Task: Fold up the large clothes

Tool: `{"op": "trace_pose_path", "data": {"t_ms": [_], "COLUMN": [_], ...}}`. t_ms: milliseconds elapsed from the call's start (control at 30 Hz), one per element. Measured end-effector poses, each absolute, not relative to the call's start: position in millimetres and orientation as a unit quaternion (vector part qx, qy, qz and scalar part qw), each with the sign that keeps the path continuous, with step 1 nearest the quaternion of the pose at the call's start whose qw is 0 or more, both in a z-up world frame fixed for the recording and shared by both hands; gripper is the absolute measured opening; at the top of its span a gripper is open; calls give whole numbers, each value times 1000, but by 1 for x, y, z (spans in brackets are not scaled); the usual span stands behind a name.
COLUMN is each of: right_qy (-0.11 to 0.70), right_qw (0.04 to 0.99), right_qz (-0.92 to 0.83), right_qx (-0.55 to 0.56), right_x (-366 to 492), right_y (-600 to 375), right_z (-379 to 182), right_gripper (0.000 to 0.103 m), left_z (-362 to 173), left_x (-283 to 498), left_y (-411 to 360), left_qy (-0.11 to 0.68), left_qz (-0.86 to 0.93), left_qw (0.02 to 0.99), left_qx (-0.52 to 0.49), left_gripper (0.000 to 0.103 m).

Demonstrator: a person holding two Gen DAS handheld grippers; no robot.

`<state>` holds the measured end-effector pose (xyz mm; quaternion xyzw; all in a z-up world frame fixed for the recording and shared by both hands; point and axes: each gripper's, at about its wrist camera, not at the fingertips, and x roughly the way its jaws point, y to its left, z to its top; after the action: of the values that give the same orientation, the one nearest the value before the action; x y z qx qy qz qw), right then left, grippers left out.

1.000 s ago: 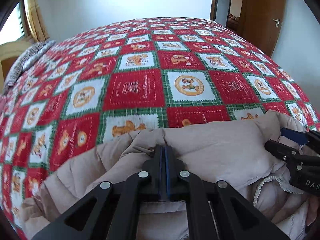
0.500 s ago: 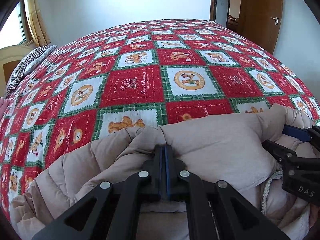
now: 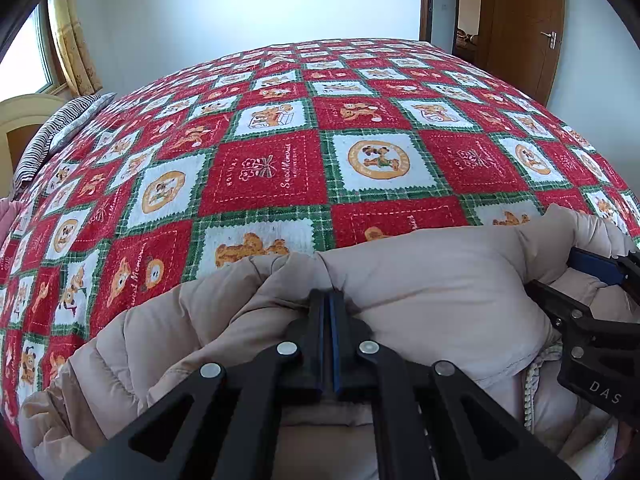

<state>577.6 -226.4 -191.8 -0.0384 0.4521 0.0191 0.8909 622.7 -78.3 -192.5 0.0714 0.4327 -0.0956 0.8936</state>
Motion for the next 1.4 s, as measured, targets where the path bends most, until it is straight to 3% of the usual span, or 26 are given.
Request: {"op": "trace_pose_path", "data": {"t_ms": [1133,1300,1367,1400], "right_qy": [450,451,431,414], "right_qw": [892,891,901,909], "right_qz": [14,30,25,27], "right_qx": [-46,-41,-40,-34], "right_x": [579,572,560,552], "right_y": [-223,-229,-231,-234], "right_z": [-191,-175,-163,-154], "right_gripper": [65,75,93,95], "left_z": [-194,-165,-144,-134], "left_x": [624,622,609,602], "left_y": [-89,-79,-71,-67], "left_qy": [434,451,435,427], "left_qz": [-82,-88,-97,-103], "left_qw": [890,884,892,896], "left_qx": [111,91,79,73], "left_gripper": [3,3,3,3]}}
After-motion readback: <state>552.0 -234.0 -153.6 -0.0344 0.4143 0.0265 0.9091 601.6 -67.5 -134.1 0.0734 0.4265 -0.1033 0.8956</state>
